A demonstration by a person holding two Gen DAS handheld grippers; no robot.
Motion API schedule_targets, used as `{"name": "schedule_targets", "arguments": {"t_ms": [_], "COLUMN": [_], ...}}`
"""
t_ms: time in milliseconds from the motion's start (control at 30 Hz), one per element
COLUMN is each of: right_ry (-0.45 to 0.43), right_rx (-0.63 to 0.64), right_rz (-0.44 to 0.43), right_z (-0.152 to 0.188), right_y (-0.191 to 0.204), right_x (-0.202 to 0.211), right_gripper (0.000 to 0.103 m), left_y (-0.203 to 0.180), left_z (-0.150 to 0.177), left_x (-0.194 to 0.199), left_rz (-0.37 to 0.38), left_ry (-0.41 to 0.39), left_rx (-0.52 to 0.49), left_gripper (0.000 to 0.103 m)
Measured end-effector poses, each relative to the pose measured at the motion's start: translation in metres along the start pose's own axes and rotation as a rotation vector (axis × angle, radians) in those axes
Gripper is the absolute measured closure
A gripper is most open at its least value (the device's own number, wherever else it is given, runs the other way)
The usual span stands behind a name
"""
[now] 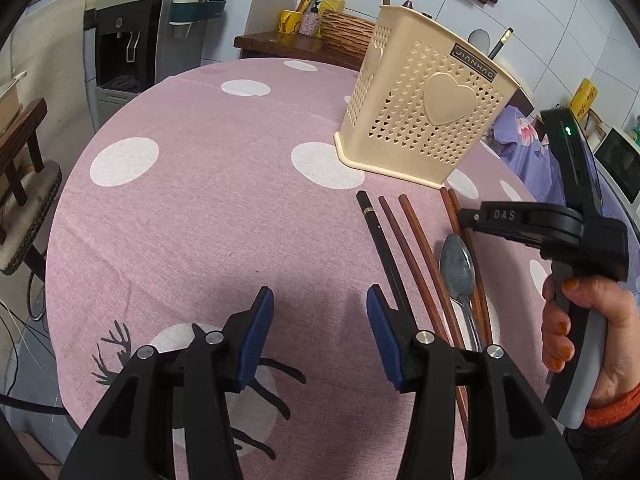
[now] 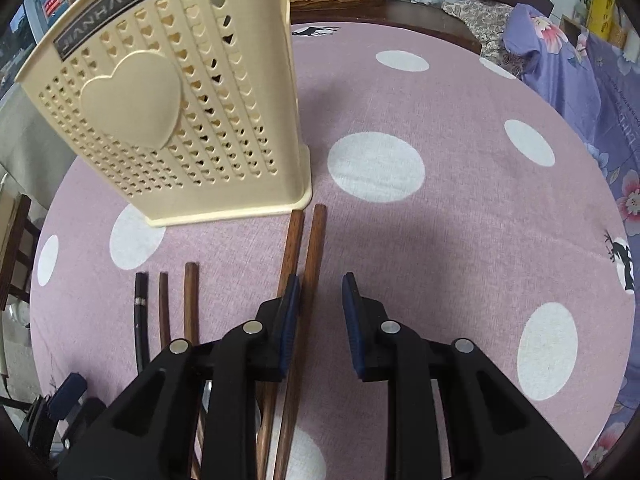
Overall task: Organize utensils
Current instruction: 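Grasp the black chopstick with the left tool while the right tool grasps a brown chopstick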
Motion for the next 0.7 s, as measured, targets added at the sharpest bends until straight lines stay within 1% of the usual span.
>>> {"name": "schedule_targets", "arguments": {"t_ms": [67, 100, 133, 267, 333, 433, 533, 600, 700], "right_ry": [-0.003, -0.004, -0.004, -0.008, -0.009, -0.008, -0.009, -0.01, -0.01], "right_rx": [0.006, 0.003, 0.001, 0.03, 0.025, 0.01, 0.012, 0.007, -0.007], "right_rz": [0.029, 0.033, 0.03, 0.016, 0.003, -0.013, -0.012, -0.011, -0.009], "right_z": [-0.003, -0.002, -0.002, 0.013, 0.021, 0.028, 0.03, 0.03, 0.03], "right_y": [-0.003, -0.004, -0.007, -0.01, -0.012, -0.018, -0.019, -0.022, -0.021], "right_x": [-0.002, -0.002, -0.002, 0.006, 0.01, 0.014, 0.016, 0.015, 0.015], "right_gripper": [0.087, 0.091, 0.092, 0.093, 0.093, 0.093, 0.093, 0.093, 0.093], "left_y": [-0.003, -0.006, -0.009, -0.025, -0.034, -0.045, -0.051, -0.052, -0.054], "left_z": [-0.001, -0.003, -0.004, -0.014, -0.018, -0.022, -0.021, -0.021, -0.023], "left_x": [-0.002, -0.004, -0.005, -0.013, -0.019, -0.031, -0.042, -0.046, -0.049], "left_rz": [-0.003, -0.007, -0.009, -0.013, -0.015, -0.048, -0.069, -0.097, -0.117], "left_ry": [0.008, 0.009, 0.009, 0.008, 0.015, 0.02, 0.045, 0.032, 0.03], "left_rx": [-0.007, -0.016, -0.025, -0.059, -0.076, -0.12, -0.137, -0.155, -0.164], "left_gripper": [0.054, 0.054, 0.054, 0.054, 0.054, 0.056, 0.06, 0.063, 0.064]}}
Point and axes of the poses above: each gripper's, at about its wrist camera, not at the fingertips, and x roughly against the way its jaws point, y to its left, z to its underside, the point moved 6 cm from there along -x, roughly the way its jaws point, and after that the axes turned 9 degrees about x, right-handed, at the moved point
